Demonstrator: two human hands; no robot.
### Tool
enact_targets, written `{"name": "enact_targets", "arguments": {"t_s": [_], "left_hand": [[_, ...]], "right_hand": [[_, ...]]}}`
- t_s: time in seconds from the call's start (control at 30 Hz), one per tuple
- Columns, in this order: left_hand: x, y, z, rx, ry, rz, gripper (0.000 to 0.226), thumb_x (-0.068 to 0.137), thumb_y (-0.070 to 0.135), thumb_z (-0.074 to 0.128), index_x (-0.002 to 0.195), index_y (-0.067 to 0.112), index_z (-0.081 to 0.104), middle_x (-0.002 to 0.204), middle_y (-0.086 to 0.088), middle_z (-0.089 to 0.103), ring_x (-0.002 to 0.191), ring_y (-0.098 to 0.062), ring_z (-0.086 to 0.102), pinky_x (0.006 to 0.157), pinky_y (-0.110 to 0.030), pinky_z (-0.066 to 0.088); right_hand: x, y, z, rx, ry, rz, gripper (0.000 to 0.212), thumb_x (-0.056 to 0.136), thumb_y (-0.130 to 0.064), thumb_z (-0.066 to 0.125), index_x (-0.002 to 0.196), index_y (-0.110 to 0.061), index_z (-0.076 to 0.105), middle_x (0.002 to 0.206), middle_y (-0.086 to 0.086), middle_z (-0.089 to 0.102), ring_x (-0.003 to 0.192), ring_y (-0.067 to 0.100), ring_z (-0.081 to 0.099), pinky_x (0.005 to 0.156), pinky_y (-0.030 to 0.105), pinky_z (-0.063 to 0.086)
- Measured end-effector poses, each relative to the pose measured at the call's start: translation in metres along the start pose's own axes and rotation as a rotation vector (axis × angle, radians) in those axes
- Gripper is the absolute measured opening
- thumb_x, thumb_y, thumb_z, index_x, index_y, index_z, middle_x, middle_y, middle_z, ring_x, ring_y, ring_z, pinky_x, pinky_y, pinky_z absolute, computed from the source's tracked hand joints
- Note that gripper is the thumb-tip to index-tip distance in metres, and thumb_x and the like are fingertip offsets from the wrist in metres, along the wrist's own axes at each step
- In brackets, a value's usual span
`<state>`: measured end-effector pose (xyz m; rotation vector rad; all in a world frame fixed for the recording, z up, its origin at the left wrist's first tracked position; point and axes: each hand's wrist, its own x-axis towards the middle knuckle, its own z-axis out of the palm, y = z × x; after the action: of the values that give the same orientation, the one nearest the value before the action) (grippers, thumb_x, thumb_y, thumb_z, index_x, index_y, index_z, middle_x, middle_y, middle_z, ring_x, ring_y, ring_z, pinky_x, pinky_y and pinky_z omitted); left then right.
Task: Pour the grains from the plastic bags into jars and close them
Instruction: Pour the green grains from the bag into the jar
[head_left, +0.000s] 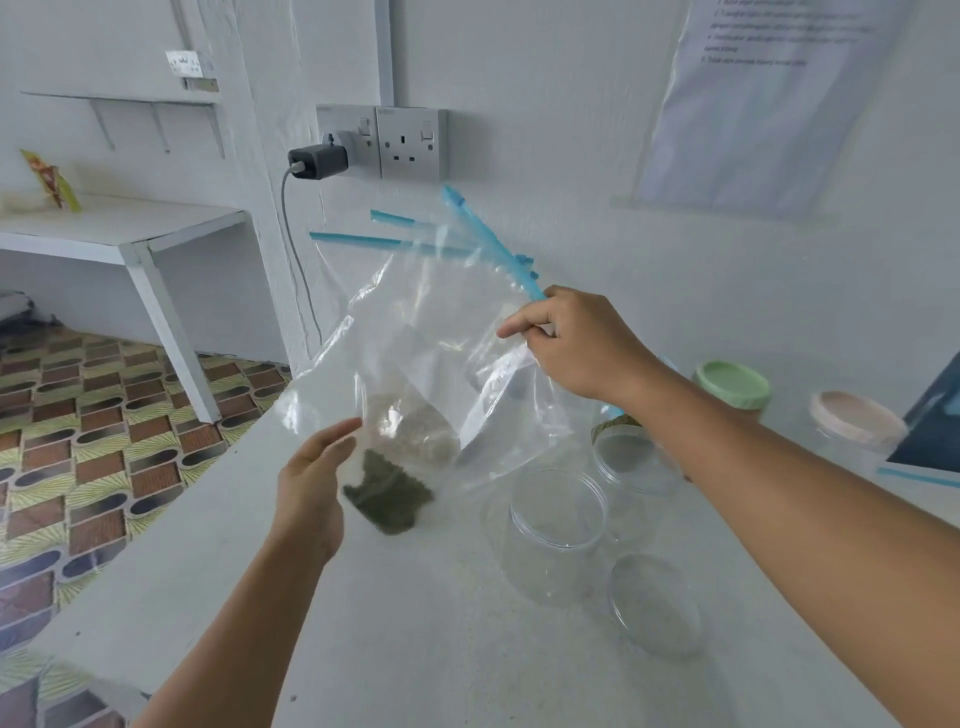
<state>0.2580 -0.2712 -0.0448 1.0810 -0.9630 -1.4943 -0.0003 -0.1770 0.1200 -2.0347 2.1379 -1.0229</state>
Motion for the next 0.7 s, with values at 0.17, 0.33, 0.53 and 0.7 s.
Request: {"name": "enact_targets", "arguments": {"t_s": [0.17, 0.33, 0.53, 0.7], "left_hand": [[0.001, -0.006, -0.022, 0.017, -0.074, -0.030, 0.039, 0.102, -0.004, 0.051, 0.117, 0.020, 0.078, 0.134, -0.002, 0.061, 0.139, -0.026, 0.045, 0.115, -0.040, 0.037], [0.009, -0.006, -0.028, 0.018, -0.232, -0.160, 0.032, 0.101, 0.006, 0.057, 0.117, 0.021, 0.080, 0.134, -0.013, 0.068, 0.135, -0.030, 0.052, 0.119, -0.043, 0.033], [0.009, 0.011, -0.026, -0.002, -0.171, -0.026, 0.026, 0.102, 0.001, 0.055, 0.109, 0.013, 0.078, 0.116, -0.008, 0.072, 0.129, -0.034, 0.059, 0.118, -0.054, 0.038], [0.003, 0.049, -0.023, -0.015, -0.215, 0.125, 0.029, 0.101, -0.004, 0.052, 0.106, 0.011, 0.076, 0.117, -0.001, 0.077, 0.123, -0.027, 0.064, 0.110, -0.045, 0.045]], "right_hand": [[-0.017, 0.017, 0.007, 0.124, -0.059, 0.099, 0.039, 0.098, -0.005, 0.052, 0.102, -0.029, 0.083, 0.096, -0.024, 0.068, 0.081, -0.024, 0.056, 0.068, -0.002, 0.037], [-0.027, 0.024, 0.016, 0.145, -0.066, 0.138, 0.037, 0.100, -0.008, 0.053, 0.102, -0.030, 0.083, 0.107, -0.019, 0.072, 0.087, -0.015, 0.059, 0.070, -0.001, 0.038], [-0.033, 0.032, 0.017, 0.272, -0.019, 0.211, 0.038, 0.101, -0.008, 0.055, 0.099, -0.035, 0.081, 0.104, -0.016, 0.072, 0.091, 0.002, 0.070, 0.074, 0.013, 0.048], [-0.038, 0.039, 0.023, 0.524, 0.024, 0.303, 0.040, 0.101, -0.003, 0.054, 0.093, -0.032, 0.080, 0.099, -0.011, 0.077, 0.085, 0.012, 0.077, 0.088, 0.035, 0.063]]}}
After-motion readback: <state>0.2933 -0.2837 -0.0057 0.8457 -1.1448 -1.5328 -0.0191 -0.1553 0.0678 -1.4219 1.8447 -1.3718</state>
